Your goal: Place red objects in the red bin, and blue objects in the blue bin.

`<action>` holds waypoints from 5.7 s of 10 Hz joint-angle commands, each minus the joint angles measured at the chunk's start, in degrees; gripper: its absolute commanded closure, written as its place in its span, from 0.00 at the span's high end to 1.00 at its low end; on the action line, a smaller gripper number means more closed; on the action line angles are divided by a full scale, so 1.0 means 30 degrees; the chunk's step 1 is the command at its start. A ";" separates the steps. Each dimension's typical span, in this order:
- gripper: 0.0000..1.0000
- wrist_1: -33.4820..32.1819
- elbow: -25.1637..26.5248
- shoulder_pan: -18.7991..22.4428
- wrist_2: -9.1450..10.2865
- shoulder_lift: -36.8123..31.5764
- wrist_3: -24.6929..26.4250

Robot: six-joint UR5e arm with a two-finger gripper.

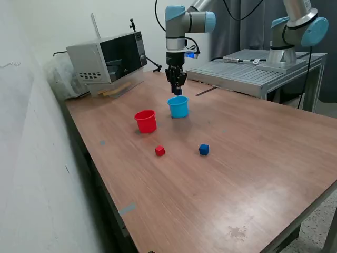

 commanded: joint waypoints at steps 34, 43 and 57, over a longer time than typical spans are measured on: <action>1.00 0.1970 -0.7548 0.8911 -0.0264 0.6329 0.1238; 1.00 0.1235 -0.7990 0.7736 -0.0235 0.7620 0.0242; 0.00 0.1439 -0.7903 0.7591 -0.0381 0.6806 -0.0784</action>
